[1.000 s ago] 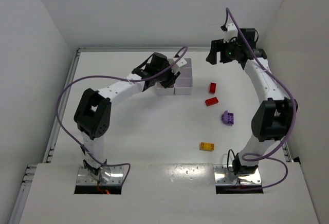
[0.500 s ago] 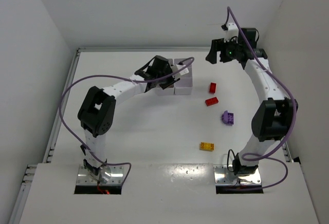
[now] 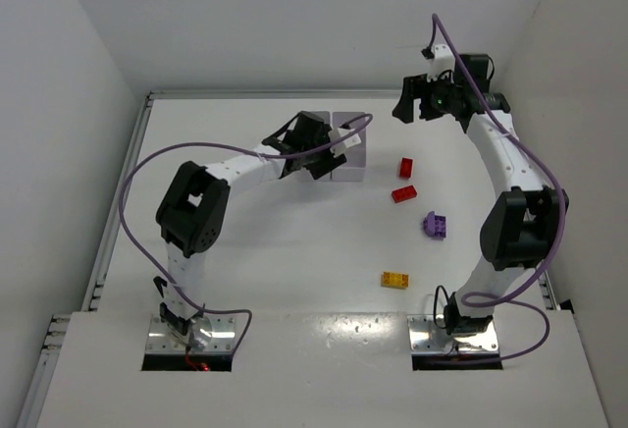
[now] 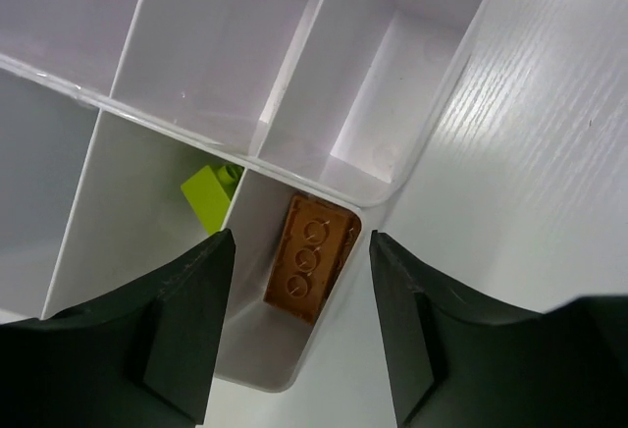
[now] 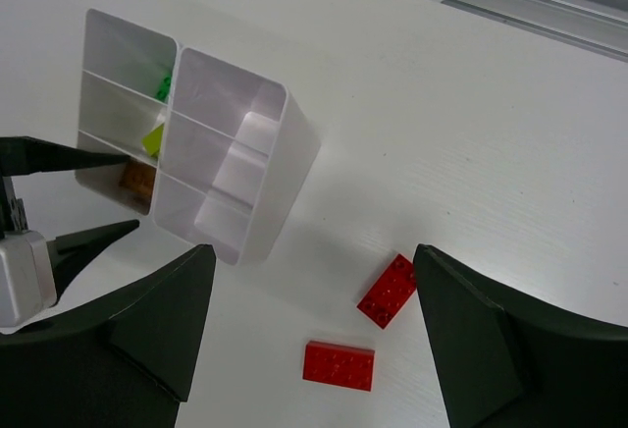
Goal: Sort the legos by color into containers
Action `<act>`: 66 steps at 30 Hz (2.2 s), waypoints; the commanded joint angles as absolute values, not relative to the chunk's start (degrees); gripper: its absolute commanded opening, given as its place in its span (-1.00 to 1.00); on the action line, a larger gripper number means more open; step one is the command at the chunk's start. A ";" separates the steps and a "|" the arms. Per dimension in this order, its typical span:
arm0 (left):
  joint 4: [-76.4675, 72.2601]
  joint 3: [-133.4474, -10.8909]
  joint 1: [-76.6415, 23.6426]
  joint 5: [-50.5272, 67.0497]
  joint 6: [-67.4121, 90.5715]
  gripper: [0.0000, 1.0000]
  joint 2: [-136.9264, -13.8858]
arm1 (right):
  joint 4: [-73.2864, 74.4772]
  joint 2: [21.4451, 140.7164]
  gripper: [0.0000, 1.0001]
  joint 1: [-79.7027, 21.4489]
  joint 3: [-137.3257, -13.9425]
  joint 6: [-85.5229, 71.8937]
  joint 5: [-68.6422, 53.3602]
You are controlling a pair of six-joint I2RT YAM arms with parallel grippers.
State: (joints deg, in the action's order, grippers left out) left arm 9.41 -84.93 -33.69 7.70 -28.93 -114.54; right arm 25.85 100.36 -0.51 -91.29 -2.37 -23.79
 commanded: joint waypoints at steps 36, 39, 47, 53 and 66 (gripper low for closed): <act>9.23 -81.04 -26.98 7.82 4.75 1.00 -87.71 | 28.92 114.87 0.30 -4.13 -84.63 -19.95 1.14; 9.84 -82.08 -28.21 6.07 3.17 1.00 -88.85 | 28.92 116.19 0.30 -2.99 -86.04 -20.65 1.14; 10.89 -84.46 -28.21 5.45 0.09 1.00 -91.84 | 28.92 123.13 0.30 -1.76 -89.82 -20.75 -1.75; 11.51 -84.46 -28.74 6.77 -1.66 1.00 -93.69 | 28.92 125.51 0.15 -2.37 -89.83 -20.74 -2.64; 22.85 -93.94 -40.15 26.29 -20.92 0.96 -107.56 | 27.33 110.84 -1.00 3.33 -86.92 -18.11 0.62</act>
State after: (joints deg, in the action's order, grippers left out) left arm 18.92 -88.58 -34.72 22.09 -15.73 -102.83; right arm 29.28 119.07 0.60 -85.93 -19.57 -0.69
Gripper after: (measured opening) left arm 0.983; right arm 0.350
